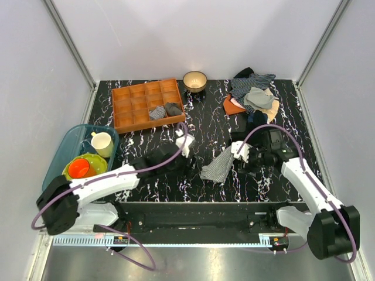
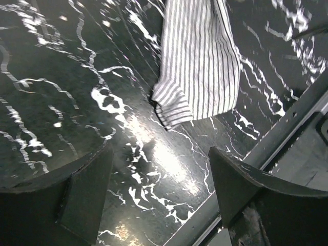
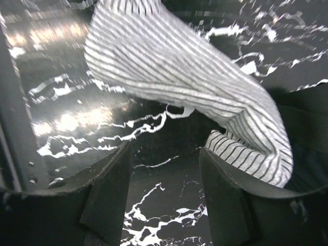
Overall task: Roll the underwear
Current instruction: Flatten out the underwear at the center of the board.
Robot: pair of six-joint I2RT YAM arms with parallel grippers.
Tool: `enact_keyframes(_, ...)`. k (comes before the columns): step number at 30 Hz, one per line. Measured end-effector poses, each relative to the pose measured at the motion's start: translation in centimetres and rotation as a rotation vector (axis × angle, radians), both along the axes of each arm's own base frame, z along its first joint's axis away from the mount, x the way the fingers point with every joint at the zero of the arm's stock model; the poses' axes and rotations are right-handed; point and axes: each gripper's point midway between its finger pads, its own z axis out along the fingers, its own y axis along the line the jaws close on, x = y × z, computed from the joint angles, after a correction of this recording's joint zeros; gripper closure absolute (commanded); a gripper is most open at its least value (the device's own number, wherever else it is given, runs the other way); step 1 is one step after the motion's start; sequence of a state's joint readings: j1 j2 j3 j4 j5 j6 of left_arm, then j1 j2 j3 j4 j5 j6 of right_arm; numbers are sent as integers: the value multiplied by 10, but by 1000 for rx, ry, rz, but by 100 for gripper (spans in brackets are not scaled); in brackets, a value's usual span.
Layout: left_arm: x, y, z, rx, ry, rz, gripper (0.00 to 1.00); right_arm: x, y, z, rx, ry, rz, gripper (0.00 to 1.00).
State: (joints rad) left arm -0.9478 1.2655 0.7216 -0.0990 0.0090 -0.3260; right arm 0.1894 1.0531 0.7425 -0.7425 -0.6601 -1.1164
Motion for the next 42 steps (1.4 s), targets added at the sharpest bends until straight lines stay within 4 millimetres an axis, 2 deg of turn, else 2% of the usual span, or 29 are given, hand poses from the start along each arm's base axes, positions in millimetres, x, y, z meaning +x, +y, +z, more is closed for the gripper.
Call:
enact_keyframes(3,6,17,17,-66,-42,66,20,7,-7,-29,-95,-35,20,33)
enact_keyframes(5,6,25,22,-90,-53,93,20,16,-14,-44,-155,-83,20,32)
enact_keyframes(9,0,32,14,-104,-37,106,20,37,-21,-61,-239,-190,16,34)
enact_keyframes(11,-3,35,6,-94,-18,112,20,46,-23,-66,-266,-238,19,38)
enact_keyframes(12,-5,35,3,-92,-10,114,20,51,-24,-69,-280,-275,21,50)
enact_keyframes(14,-5,35,2,-96,-3,117,20,55,-27,-74,-305,-315,25,66)
enact_keyframes(15,-5,32,4,-110,-3,114,17,56,-29,-76,-316,-332,24,81)
enact_keyframes(18,-4,26,1,-119,8,99,16,59,-33,-77,-337,-356,7,91)
enact_keyframes(22,-6,14,-11,-101,47,61,15,65,-33,-60,-314,-361,-45,98)
enact_keyframes(25,-7,2,-18,-83,67,25,14,75,-26,-32,-262,-352,-96,98)
enact_keyframes(26,-7,-2,-19,-79,65,11,9,78,-22,-20,-234,-350,-112,98)
enact_keyframes(27,-7,-8,-17,-79,58,-3,8,82,-18,-7,-207,-350,-127,97)
enact_keyframes(28,-7,-14,-15,-80,46,-22,8,85,-15,2,-185,-355,-135,93)
enact_keyframes(29,-7,-20,-13,-79,35,-39,8,87,-12,12,-158,-354,-146,77)
enact_keyframes(31,-7,-36,-6,-87,-1,-85,8,88,-9,21,-126,-338,-172,64)
enact_keyframes(32,-7,-42,-4,-92,-14,-99,9,87,-8,21,-118,-324,-185,55)
enact_keyframes(34,-8,-58,-3,-95,-42,-137,11,82,-8,18,-96,-276,-215,50)
enact_keyframes(38,-15,-90,-20,-67,-43,-195,22,74,-9,6,-61,-157,-277,48)
enact_keyframes(41,-21,-107,-39,-28,-24,-219,39,74,-14,0,-39,-79,-332,48)
enact_keyframes(42,-21,-111,-45,-14,-18,-222,54,75,-17,-1,-32,-61,-349,48)
